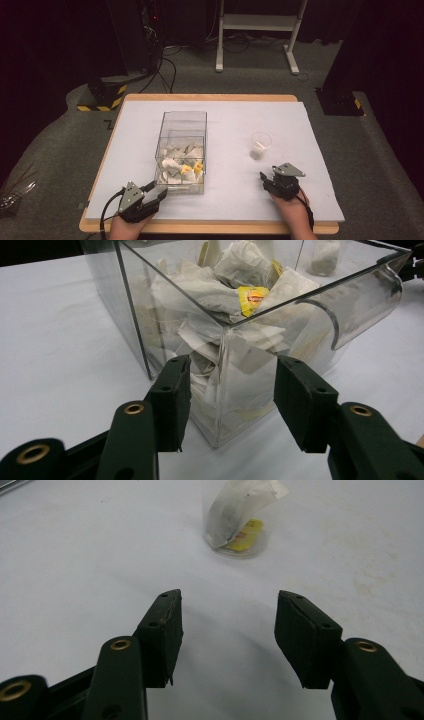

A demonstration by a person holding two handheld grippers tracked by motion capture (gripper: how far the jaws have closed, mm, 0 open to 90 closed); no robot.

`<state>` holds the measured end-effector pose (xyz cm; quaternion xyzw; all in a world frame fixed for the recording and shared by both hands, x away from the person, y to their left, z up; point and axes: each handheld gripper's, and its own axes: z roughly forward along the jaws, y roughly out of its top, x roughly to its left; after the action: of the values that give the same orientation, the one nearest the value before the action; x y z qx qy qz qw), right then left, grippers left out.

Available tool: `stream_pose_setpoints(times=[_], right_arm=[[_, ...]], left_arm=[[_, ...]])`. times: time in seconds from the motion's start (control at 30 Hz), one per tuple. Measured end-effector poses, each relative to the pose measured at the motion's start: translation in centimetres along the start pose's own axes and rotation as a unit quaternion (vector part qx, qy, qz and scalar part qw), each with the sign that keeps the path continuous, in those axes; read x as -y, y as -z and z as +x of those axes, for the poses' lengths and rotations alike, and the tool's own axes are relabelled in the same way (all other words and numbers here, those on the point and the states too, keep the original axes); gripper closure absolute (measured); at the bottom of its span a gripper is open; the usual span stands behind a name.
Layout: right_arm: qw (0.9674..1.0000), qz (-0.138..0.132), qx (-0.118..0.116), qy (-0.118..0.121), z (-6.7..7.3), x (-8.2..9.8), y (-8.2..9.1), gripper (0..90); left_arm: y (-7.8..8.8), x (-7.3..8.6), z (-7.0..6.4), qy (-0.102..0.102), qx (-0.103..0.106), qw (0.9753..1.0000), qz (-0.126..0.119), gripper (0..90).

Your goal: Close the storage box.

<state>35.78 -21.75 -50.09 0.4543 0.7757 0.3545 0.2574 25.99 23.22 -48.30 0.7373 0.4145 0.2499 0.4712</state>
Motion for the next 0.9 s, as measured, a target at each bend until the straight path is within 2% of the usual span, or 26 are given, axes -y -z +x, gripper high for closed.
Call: stream_pose_setpoints(times=[0.4,0.67,0.73,0.77,0.83,0.9], right_arm=[[0.9999,-0.005,-0.003,-0.008,-0.1,0.1,0.1,44.9],[1.0,-0.007,-0.002,-0.002,0.0,0.1,0.1,44.8],[1.0,-0.006,-0.002,-0.003,-0.1,0.1,0.1,44.8],[1.0,-0.006,-0.002,-0.003,-0.1,0.1,0.1,44.8],[1.0,-0.006,-0.001,-0.002,-0.1,0.1,0.1,44.8],[1.0,-0.005,-0.001,-0.003,0.0,0.0,0.1,44.8]], left_arm=[[-1.4,-0.9,1.0,0.007,-0.015,0.9999,0.001,50.0],[-2.3,-1.3,1.3,0.004,-0.028,0.9996,0.0,49.2],[-2.5,-1.2,1.2,0.003,-0.05,0.9987,0.003,40.3],[-2.6,-1.2,1.3,0.007,-0.053,0.9986,0.004,33.7],[-2.9,-1.2,1.4,0.014,-0.054,0.9984,0.005,27.4],[-3.2,-1.2,1.4,0.012,-0.057,0.9983,0.007,21.4]])
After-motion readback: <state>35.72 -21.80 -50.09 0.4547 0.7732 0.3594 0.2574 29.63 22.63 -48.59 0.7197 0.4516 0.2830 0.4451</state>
